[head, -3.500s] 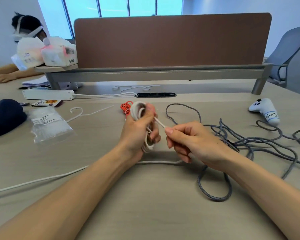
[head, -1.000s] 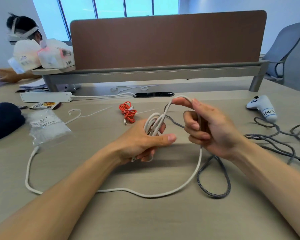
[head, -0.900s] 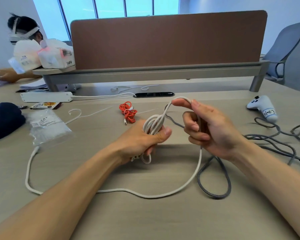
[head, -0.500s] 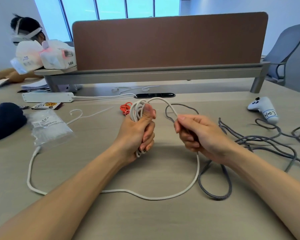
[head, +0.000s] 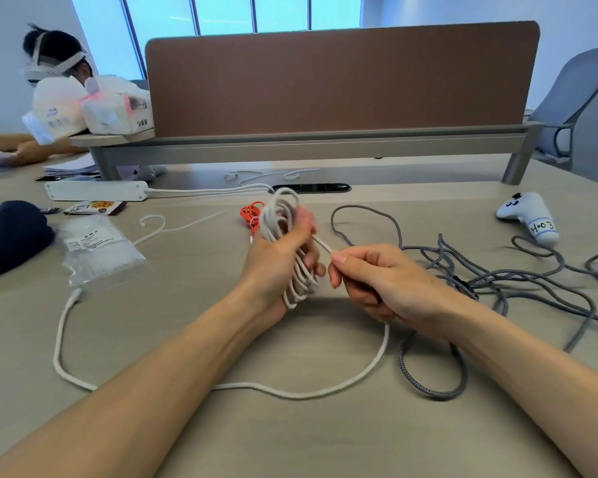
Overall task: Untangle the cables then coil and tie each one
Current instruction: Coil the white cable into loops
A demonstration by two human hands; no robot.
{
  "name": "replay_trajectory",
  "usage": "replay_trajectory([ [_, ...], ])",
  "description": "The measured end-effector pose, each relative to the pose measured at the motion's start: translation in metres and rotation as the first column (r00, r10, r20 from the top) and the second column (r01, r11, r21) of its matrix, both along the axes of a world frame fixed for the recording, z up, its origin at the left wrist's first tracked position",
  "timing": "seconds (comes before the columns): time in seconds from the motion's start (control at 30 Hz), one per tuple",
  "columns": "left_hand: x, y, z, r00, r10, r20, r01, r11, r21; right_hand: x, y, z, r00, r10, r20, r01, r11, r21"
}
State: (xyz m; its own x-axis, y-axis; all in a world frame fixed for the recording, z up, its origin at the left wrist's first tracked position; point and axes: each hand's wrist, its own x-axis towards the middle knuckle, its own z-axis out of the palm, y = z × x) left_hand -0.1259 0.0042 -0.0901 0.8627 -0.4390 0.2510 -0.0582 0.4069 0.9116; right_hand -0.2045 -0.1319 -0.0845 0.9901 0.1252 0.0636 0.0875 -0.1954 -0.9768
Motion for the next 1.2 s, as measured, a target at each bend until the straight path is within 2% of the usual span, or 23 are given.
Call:
replay_trajectory([
  [0.07,0.007,0.004,0.007,0.988,0.032,-0.148,-0.053,0.990,-0.134,-0.001,-0.003,0.002,1.000,0.008,-0.015,-0.007,0.999,0.032],
  [0.13,0.016,0.012,0.013,0.965,-0.006,-0.261,-0.072,0.955,-0.287,-0.002,-0.007,0.004,0.999,0.019,-0.028,-0.016,0.995,0.096],
  [0.23,0.027,0.026,0.021,0.948,-0.012,-0.318,-0.118,0.914,-0.388,-0.002,-0.016,0.009,0.999,0.011,-0.041,-0.002,0.977,0.214],
  [0.37,0.036,0.040,0.029,0.935,-0.025,-0.354,-0.164,0.856,-0.491,-0.003,-0.028,0.016,0.996,-0.089,0.001,0.084,0.938,0.336],
  [0.6,0.029,0.033,0.023,0.975,-0.041,-0.218,-0.008,0.976,-0.219,0.001,-0.031,0.015,0.987,-0.141,0.074,0.090,0.880,0.467],
  [0.77,0.022,0.028,0.015,0.999,-0.039,-0.032,0.040,0.999,0.018,0.001,-0.028,0.015,0.988,-0.102,0.118,0.032,0.873,0.487],
  [0.87,0.019,0.026,0.011,0.997,-0.048,0.064,0.037,0.986,0.164,0.000,-0.024,0.015,0.990,-0.075,0.122,0.011,0.888,0.459],
  [0.97,0.013,0.024,0.007,0.975,-0.124,0.185,0.060,0.946,0.317,-0.001,-0.020,0.013,0.992,-0.032,0.123,-0.024,0.904,0.427],
  [1.2,0.006,0.020,-0.007,0.873,-0.362,0.327,0.161,0.846,0.508,-0.001,-0.016,0.009,0.990,0.036,0.134,-0.082,0.930,0.359],
])
